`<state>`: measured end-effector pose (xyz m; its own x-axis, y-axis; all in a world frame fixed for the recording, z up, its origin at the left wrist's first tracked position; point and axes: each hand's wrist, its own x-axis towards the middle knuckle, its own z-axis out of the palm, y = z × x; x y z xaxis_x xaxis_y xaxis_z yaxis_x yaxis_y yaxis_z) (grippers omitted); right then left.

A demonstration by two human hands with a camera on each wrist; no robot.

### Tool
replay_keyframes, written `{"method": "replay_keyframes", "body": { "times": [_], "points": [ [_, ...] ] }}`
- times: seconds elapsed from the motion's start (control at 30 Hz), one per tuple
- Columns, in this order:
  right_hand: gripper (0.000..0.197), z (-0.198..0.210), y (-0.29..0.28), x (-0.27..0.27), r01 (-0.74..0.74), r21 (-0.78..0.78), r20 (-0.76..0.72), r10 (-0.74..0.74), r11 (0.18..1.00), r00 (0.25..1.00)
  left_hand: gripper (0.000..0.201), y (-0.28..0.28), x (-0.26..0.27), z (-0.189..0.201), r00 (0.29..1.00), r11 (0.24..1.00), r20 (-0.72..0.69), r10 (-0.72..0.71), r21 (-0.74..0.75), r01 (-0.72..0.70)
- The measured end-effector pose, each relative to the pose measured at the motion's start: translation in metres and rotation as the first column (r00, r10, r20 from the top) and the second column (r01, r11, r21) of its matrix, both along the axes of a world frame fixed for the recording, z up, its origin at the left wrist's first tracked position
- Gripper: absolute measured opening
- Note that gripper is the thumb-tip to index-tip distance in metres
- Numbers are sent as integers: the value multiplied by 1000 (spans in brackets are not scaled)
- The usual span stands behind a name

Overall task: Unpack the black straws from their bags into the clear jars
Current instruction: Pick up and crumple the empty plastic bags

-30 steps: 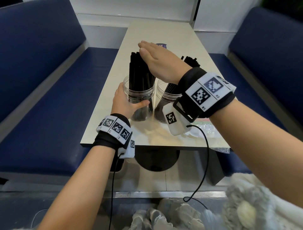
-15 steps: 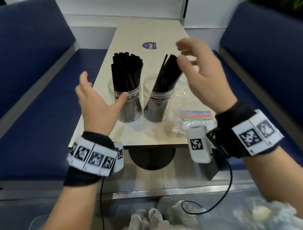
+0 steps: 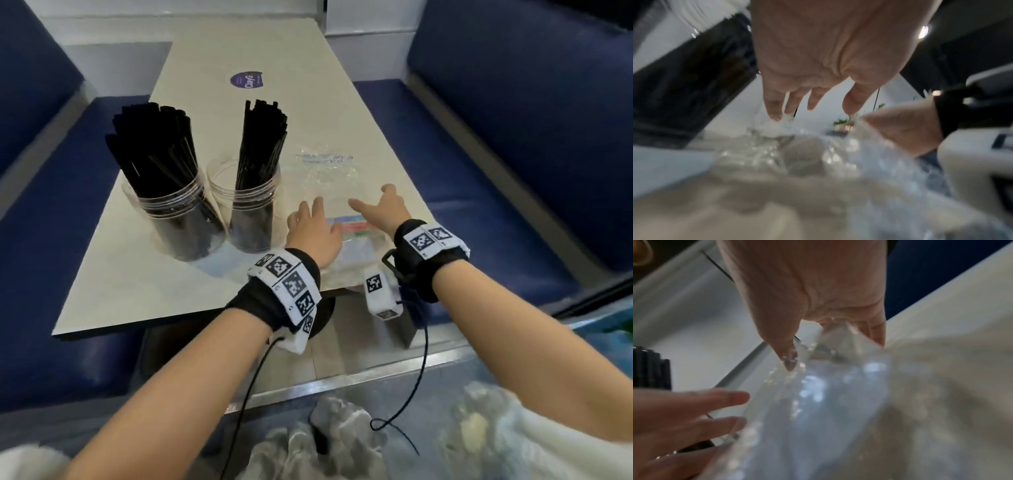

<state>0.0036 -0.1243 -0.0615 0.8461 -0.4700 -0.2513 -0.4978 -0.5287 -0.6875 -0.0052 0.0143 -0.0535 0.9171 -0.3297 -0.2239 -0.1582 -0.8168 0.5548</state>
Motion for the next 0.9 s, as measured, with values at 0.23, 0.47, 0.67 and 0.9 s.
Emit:
{"method": "replay_keyframes", "body": {
  "times": [0.23, 0.47, 0.67, 0.9],
  "points": [
    [75, -11, -7, 15, -86, 70, -59, 90, 994, 994, 59, -30, 9, -34, 993, 990, -79, 88, 114, -79],
    [15, -20, -9, 19, -147, 200, 33, 144, 969, 989, 59, -32, 7, -42, 999, 998, 16, 35, 53, -35],
    [24, 17, -21, -34, -425, 240, 218, 378, 873, 900, 129, -18, -9, -16, 987, 977, 161, 0, -209, 34],
    [39, 53, -19, -75, -515, 479, 506, 256, 711, 824, 41, -16, -45, 5, 995, 908, 85, -52, -412, 83]
  ]
}}
